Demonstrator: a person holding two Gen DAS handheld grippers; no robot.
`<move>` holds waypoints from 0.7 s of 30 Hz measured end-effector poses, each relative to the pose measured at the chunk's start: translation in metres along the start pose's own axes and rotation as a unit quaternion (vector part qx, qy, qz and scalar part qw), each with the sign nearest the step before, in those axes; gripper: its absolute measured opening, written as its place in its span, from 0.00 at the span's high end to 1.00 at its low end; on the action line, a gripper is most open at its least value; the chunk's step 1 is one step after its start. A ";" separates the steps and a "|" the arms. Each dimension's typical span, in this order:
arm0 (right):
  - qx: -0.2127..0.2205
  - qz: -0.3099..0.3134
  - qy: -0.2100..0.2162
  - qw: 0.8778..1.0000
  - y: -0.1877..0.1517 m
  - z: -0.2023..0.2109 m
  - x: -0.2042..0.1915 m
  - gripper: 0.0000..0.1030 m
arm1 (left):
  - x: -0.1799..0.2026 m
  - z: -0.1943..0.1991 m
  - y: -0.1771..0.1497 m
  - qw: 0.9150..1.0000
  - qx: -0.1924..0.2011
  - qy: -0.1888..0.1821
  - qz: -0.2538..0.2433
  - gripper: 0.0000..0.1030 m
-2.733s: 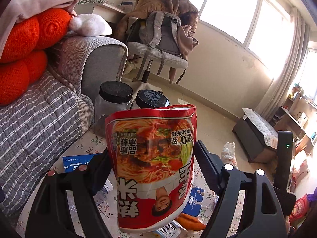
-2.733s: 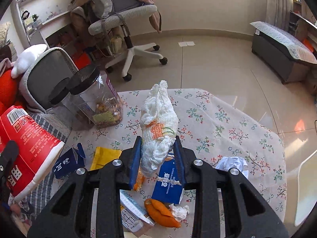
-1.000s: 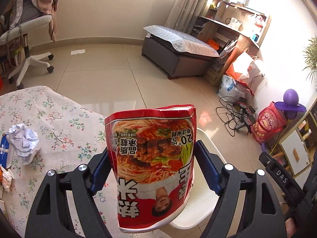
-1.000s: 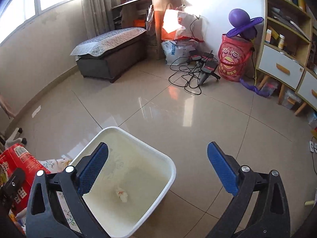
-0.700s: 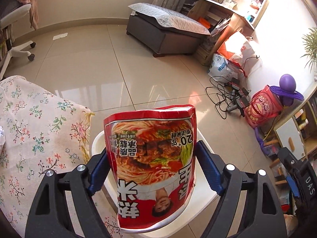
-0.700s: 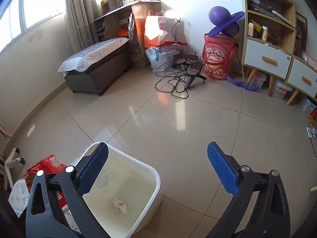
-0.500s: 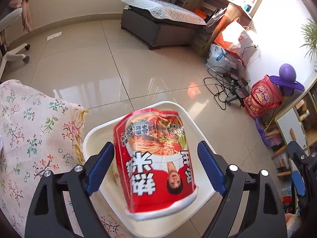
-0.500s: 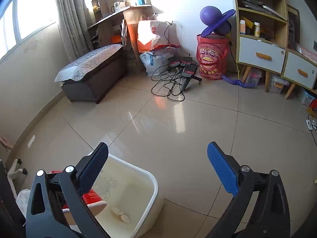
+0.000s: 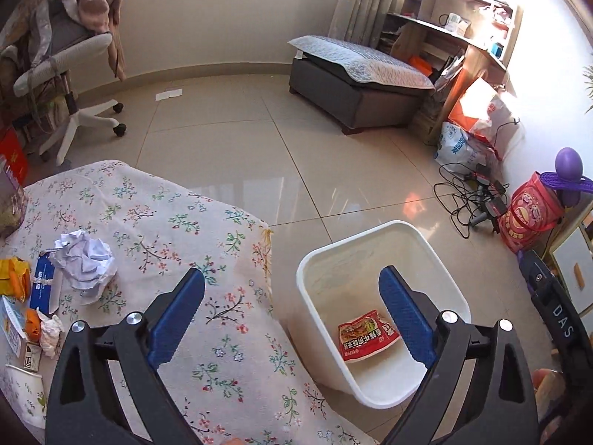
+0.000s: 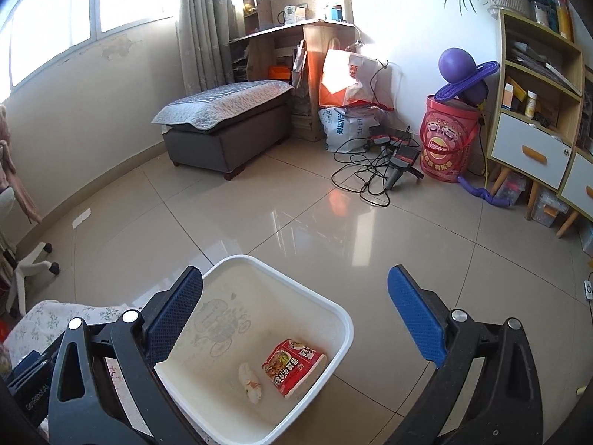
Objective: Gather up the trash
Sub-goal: 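Move the red package over the white bin and open the left tool, then grasp the orange snack on the table with the left tool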
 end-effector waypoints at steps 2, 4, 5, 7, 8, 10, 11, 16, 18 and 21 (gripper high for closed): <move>0.002 0.024 0.013 1.000 -0.005 0.006 -0.020 0.07 | -0.024 0.011 -0.003 1.000 0.010 0.017 0.019 0.10; 0.006 0.049 0.022 0.999 -0.012 0.013 -0.040 0.07 | -0.047 0.022 -0.004 0.999 0.022 0.036 0.034 0.10; 0.007 0.061 0.027 0.998 -0.015 0.017 -0.050 0.07 | -0.057 0.028 -0.006 0.998 0.028 0.045 0.040 0.10; 0.012 0.102 0.042 0.994 -0.026 0.027 -0.080 0.07 | -0.077 0.039 -0.009 0.996 0.036 0.062 0.052 0.10; 0.014 0.115 0.047 0.992 -0.029 0.031 -0.090 0.07 | -0.086 0.043 -0.010 0.995 0.039 0.069 0.058 0.10; 0.021 0.139 0.054 0.989 -0.037 0.039 -0.108 0.07 | -0.104 0.049 -0.013 0.994 0.039 0.075 0.070 0.09; 0.024 0.150 0.058 0.987 -0.040 0.043 -0.117 0.07 | -0.113 0.053 -0.016 0.993 0.039 0.079 0.076 0.09; 0.032 0.192 0.083 0.977 -0.059 0.062 -0.153 0.07 | -0.153 0.065 -0.033 0.988 0.039 0.102 0.105 0.09; 0.037 0.201 0.095 0.974 -0.065 0.072 -0.165 0.07 | -0.170 0.068 -0.041 0.986 0.035 0.114 0.115 0.09; 0.035 0.216 0.119 0.969 -0.077 0.083 -0.187 0.07 | -0.199 0.076 -0.053 0.982 0.031 0.132 0.132 0.09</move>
Point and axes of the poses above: each gripper's, at about its wrist camera, not at the fingertips, and z roughly against the way its jaws point, x to its right, y to its top, the point moved 5 cm from there along -z, roughly the way its jaws point, and after that the axes turned 6 degrees about -x, right-handed, at the moved point
